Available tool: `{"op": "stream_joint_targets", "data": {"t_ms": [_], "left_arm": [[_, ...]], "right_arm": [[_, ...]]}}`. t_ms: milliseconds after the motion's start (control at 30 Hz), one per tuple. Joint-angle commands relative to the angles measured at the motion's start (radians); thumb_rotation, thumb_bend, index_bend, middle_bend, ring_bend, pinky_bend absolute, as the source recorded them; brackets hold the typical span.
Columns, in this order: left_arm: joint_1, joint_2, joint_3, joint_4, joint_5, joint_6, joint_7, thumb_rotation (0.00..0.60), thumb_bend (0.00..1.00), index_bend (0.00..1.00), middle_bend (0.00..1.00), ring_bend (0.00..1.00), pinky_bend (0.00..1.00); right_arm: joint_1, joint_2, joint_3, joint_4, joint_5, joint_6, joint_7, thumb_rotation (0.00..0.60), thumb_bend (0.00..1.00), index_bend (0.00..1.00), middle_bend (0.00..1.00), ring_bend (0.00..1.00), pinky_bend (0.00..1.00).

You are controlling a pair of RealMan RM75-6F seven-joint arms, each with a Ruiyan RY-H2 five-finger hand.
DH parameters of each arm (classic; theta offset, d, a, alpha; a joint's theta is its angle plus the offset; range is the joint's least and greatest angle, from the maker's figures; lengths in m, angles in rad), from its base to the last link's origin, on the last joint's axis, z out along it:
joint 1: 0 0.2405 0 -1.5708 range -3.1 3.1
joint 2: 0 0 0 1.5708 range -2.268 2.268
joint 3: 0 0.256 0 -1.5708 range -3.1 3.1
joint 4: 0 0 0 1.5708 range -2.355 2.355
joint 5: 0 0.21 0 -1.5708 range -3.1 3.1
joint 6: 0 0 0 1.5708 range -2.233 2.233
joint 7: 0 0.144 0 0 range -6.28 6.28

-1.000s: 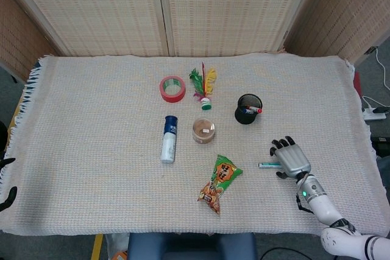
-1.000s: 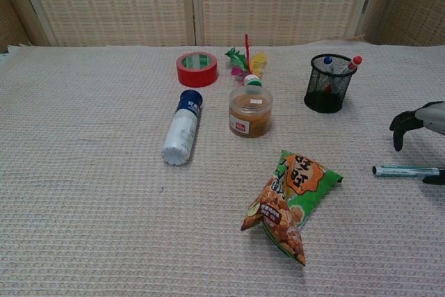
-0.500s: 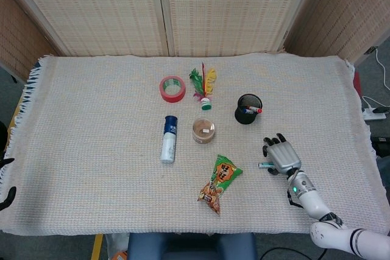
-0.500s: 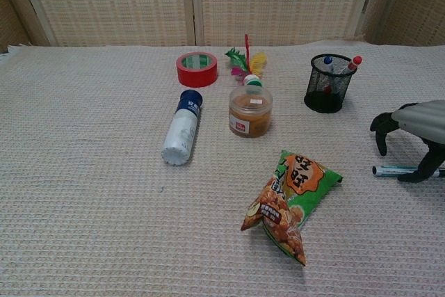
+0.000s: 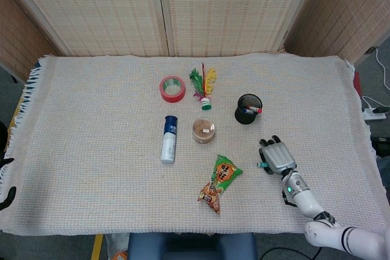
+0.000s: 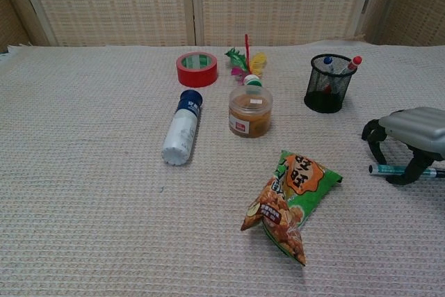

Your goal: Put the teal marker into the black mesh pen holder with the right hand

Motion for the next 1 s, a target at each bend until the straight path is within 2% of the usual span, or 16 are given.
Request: {"op": "stream_joint_targets", "data": {"t_ms": [33,167,500,733,900,1000], "left_arm": [[0.000,0.000,0.001,0.000,0.002,-0.001,-0.001,0.600,0.39,0.20,0.04,0.00,0.11],[0.000,0.000,0.001,-0.001,0.003,-0.001,-0.002,0.600,0.39,0.20,0.04,0.00,0.11],[-0.001,0.001,0.003,-0.003,0.007,-0.002,-0.002,0.600,0.39,0.20,0.04,0.00,0.11],[0.003,0.005,0.003,-0.009,0.016,0.010,-0.005,0.600,0.39,0.20,0.04,0.00,0.11],[0.004,0.008,0.004,-0.013,0.024,0.017,-0.006,0.600,0.39,0.20,0.04,0.00,0.11],[0.007,0.010,0.004,-0.015,0.026,0.023,-0.009,0.600,0.39,0.20,0.04,0.00,0.11]], "right_arm": [[-0.003,0.000,0.000,0.001,-0.008,0.011,0.008,0.600,0.13,0.64,0.23,0.27,0.16],[-0.006,0.006,0.010,-0.001,-0.016,0.027,0.031,0.600,0.15,0.66,0.24,0.28,0.17],[-0.009,0.053,0.082,-0.046,-0.053,0.086,0.183,0.600,0.18,0.69,0.27,0.32,0.19],[0.005,0.093,0.196,-0.082,-0.102,0.123,0.487,0.600,0.19,0.69,0.28,0.34,0.20],[0.052,0.083,0.281,-0.040,-0.169,0.161,0.714,0.600,0.19,0.69,0.28,0.35,0.22],[0.082,0.055,0.332,-0.014,-0.178,0.171,0.891,0.600,0.20,0.69,0.29,0.38,0.27]]}}
